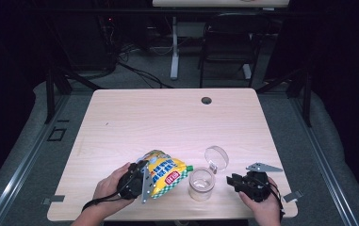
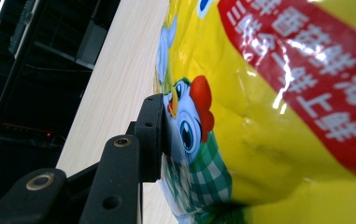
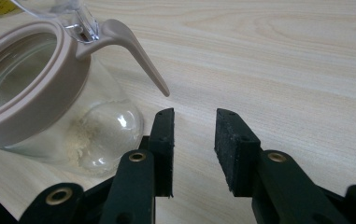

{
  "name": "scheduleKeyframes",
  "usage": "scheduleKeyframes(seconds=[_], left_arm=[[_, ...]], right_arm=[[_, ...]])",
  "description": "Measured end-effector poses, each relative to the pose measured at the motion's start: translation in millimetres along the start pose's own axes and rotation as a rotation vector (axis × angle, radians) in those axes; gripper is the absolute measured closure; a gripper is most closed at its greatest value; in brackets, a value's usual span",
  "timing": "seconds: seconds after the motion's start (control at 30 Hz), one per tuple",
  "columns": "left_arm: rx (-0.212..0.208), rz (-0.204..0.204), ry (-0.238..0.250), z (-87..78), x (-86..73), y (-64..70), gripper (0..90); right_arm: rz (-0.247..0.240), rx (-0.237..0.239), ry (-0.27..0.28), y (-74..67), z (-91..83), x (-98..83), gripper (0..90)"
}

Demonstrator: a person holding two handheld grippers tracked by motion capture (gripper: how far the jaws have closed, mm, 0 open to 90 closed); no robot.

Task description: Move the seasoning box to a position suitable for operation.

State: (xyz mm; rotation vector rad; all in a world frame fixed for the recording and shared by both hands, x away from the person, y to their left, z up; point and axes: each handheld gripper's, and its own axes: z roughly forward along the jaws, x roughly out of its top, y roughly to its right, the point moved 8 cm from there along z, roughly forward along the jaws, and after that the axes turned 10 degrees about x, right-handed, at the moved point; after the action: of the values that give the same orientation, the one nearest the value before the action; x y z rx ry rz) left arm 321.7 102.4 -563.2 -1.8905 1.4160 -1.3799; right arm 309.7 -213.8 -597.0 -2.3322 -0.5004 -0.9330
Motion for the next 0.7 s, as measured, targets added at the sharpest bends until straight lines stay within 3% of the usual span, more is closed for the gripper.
scheduleKeyframes(seconds=[0.7], left_arm=[[0.037,0.089,-0.009,0.7,2.6,-2.1,62.9]], right_arm=[[-0.005,-0.002,0.004,-1.2,0.1,0.3,68.6]])
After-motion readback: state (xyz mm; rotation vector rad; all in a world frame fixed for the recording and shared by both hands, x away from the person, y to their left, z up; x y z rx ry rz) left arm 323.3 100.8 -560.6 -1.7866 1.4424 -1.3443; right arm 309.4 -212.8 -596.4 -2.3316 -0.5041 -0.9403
